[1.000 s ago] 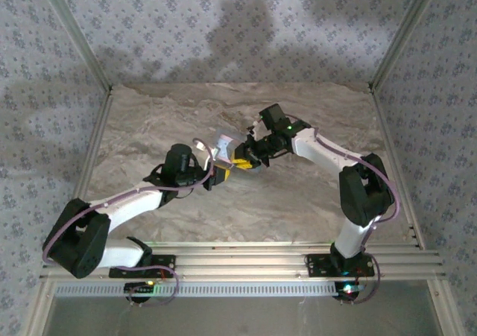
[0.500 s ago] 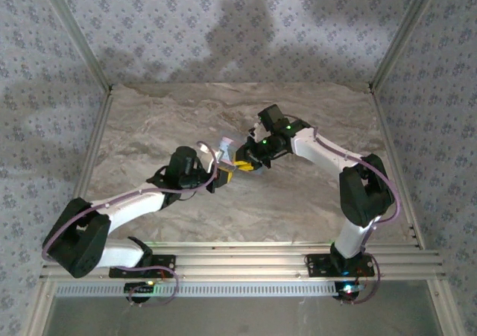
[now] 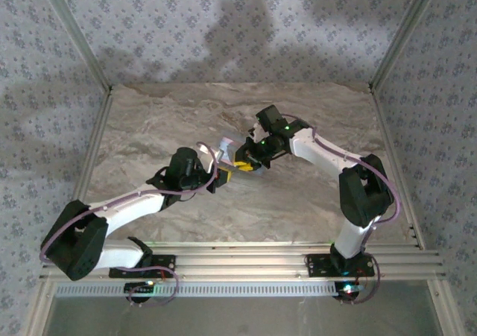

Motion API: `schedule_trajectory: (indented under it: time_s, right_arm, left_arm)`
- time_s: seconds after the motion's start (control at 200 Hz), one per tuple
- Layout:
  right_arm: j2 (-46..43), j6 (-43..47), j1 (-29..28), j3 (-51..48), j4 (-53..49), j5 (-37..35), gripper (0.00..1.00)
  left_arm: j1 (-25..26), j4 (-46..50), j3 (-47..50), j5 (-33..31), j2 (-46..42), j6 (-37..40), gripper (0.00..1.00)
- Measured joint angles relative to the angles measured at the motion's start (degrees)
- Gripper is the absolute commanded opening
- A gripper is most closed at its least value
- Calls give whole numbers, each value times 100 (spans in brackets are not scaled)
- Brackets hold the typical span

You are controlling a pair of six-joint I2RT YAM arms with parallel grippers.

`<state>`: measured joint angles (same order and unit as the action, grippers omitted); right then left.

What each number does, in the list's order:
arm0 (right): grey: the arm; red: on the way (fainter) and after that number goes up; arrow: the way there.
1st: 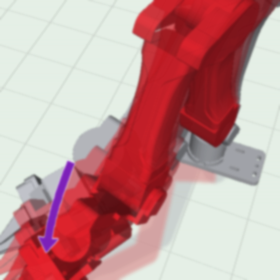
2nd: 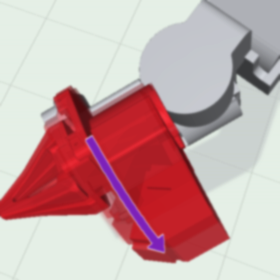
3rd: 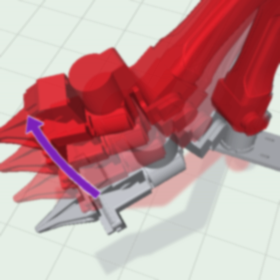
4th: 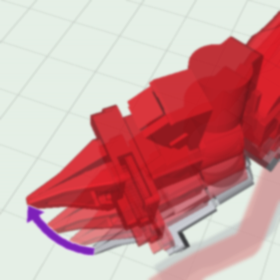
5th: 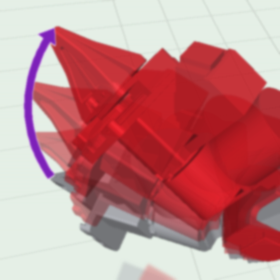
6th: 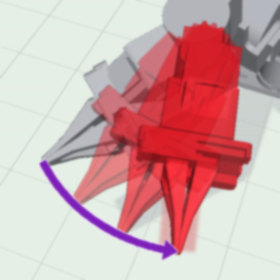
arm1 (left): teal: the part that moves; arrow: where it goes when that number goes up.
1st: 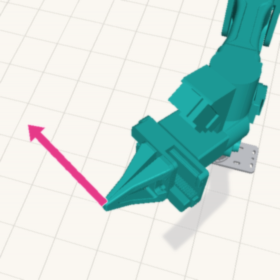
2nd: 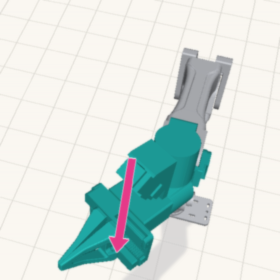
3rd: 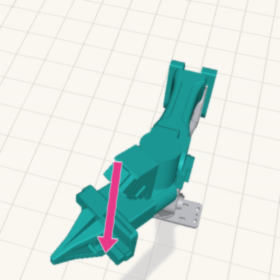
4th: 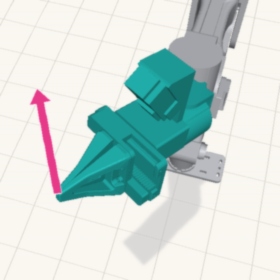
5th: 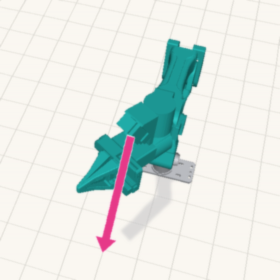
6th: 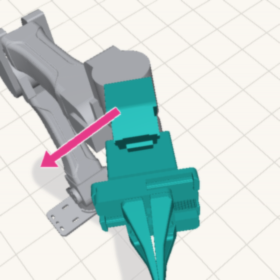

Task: Unlock the padlock with the key

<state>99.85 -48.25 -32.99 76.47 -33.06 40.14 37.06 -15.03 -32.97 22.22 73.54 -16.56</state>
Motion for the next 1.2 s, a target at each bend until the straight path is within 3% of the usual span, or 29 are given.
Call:
schedule_trajectory:
  time_s: [1.199]
  right_arm:
    - [0,-46,-11,-2,-20,-57,0]
  left_arm:
    - [131,-192,142,-278,-122,-175,0]
